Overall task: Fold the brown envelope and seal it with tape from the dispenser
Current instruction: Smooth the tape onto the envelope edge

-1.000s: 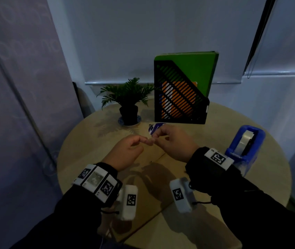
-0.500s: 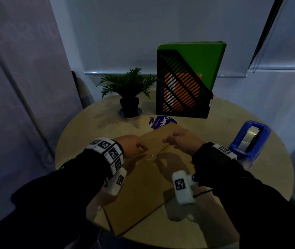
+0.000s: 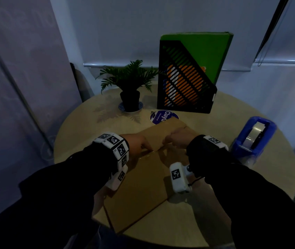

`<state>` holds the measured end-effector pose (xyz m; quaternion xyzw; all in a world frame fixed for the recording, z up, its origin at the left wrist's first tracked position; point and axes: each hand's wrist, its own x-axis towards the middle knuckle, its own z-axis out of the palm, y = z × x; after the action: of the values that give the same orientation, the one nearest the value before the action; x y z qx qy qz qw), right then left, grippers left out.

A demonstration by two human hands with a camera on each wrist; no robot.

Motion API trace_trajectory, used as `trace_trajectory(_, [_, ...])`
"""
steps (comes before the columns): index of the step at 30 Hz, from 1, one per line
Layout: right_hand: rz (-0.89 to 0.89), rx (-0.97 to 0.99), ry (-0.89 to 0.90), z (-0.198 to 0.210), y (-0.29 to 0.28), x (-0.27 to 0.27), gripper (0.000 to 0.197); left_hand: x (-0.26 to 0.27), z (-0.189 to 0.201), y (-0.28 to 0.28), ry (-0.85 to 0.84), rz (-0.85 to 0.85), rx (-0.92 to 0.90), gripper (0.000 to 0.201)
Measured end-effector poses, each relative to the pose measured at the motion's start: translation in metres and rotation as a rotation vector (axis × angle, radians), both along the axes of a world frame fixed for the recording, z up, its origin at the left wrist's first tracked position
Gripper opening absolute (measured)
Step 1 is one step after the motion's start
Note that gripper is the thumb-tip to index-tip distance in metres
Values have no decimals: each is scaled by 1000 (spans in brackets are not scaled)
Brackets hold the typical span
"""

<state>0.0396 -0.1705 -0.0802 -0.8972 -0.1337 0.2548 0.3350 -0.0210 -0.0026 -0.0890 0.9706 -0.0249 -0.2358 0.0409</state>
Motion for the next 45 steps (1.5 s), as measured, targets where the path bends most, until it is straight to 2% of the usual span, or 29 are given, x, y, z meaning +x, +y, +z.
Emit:
trace_trajectory(8, [37, -90, 18, -11, 7, 13, 19, -7, 7, -6, -28, -92, 71, 54])
trace_trajectory(11, [-1, -14, 58, -18, 9, 18, 8, -11, 15, -12, -40, -139, 49, 50])
trace_trajectory(12, [-14, -12, 63, -19, 9, 18, 13, -11, 16, -12, -42, -144, 45, 50])
trace_trajectory(14, [-17, -45, 53, -21, 12, 20, 23, -12, 17, -12, -40, -135, 51, 51])
trace_trajectory(18, [56, -182, 8, -19, 19, 18, 26, -14, 17, -12, -23, -116, 59, 50])
trace_trajectory(21, [73, -184, 4, -20, 20, 20, 28, -16, 19, -12, -19, -125, 48, 47])
trace_trajectory(23, [46, -141, 27, -22, 22, 21, 23, -15, 20, -12, 5, -128, 50, 48])
trace_trajectory(25, [4, -57, 68, -25, 23, 22, 9, -15, 22, -13, 13, -131, 48, 48])
trace_trajectory(27, [-23, -10, 91, -29, 25, 24, 12, -15, 22, -12, 5, -126, 34, 48])
trace_trajectory(29, [2, -61, 65, -28, 26, 24, 10, -16, 21, -12, -7, -127, 25, 45])
trace_trajectory(32, [58, -206, 7, -21, 26, 21, 24, -15, 19, -11, -14, -123, 30, 42])
trace_trajectory(35, [91, -249, 2, -20, 27, 19, 29, -14, 18, -10, 12, -111, 49, 45])
trace_trajectory(41, [80, -251, -5, -19, 27, 18, 19, -11, 17, -11, 28, -88, 53, 42])
trace_trajectory(45, [78, -247, -13, -19, 27, 17, 18, -11, 15, -9, 50, -38, 47, 49])
